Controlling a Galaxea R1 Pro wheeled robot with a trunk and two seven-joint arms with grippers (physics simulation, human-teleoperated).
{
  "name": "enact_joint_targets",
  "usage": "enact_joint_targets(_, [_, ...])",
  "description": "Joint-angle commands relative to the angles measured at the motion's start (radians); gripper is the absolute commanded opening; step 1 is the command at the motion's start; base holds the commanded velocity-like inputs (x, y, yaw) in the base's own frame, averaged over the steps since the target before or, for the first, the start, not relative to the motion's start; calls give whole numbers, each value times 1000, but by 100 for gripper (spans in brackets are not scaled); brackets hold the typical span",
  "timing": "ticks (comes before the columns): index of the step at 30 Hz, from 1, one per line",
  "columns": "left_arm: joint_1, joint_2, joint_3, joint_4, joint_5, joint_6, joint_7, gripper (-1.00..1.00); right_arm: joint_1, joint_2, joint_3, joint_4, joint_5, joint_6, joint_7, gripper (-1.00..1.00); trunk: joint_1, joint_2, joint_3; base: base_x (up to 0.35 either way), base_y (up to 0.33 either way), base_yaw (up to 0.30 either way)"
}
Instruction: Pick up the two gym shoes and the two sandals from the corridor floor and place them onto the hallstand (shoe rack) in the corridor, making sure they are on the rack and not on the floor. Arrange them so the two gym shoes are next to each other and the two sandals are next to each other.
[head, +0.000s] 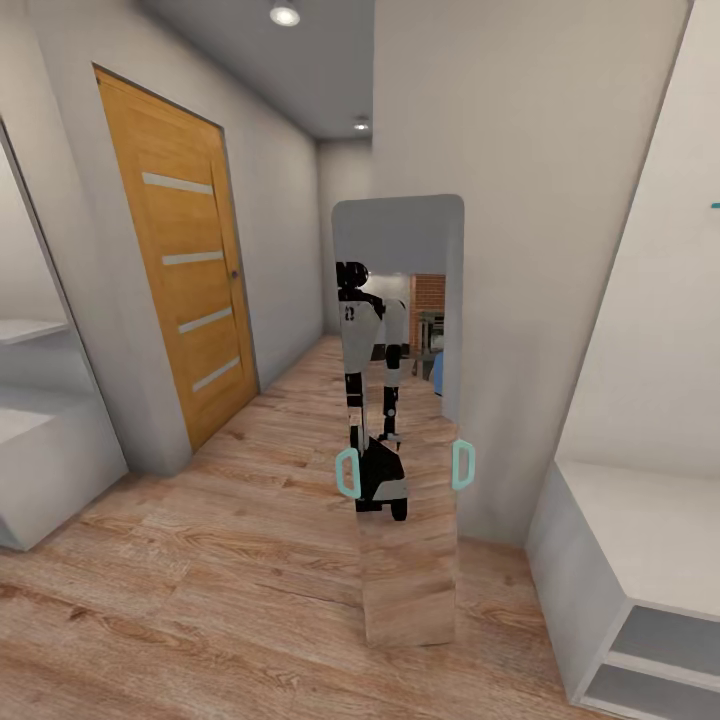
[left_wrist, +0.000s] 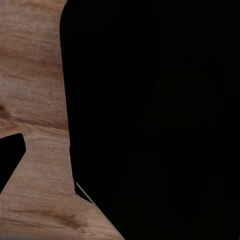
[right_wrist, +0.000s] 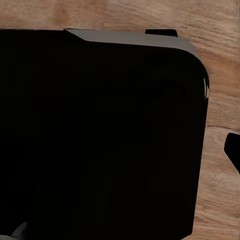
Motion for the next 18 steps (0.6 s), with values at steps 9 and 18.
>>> enact_joint_targets(9, [-1, 2, -1, -45, -2, -43, 0, 100, 0, -35, 0, -43, 4, -30, -3, 100, 0, 0, -1, 0, 0, 0])
enact_joint_targets(18, [-52, 7, -1, -223, 1, -352, 1, 100, -1, -97, -4, -352, 3, -187, -3, 100, 0, 0, -1, 0, 0, 0])
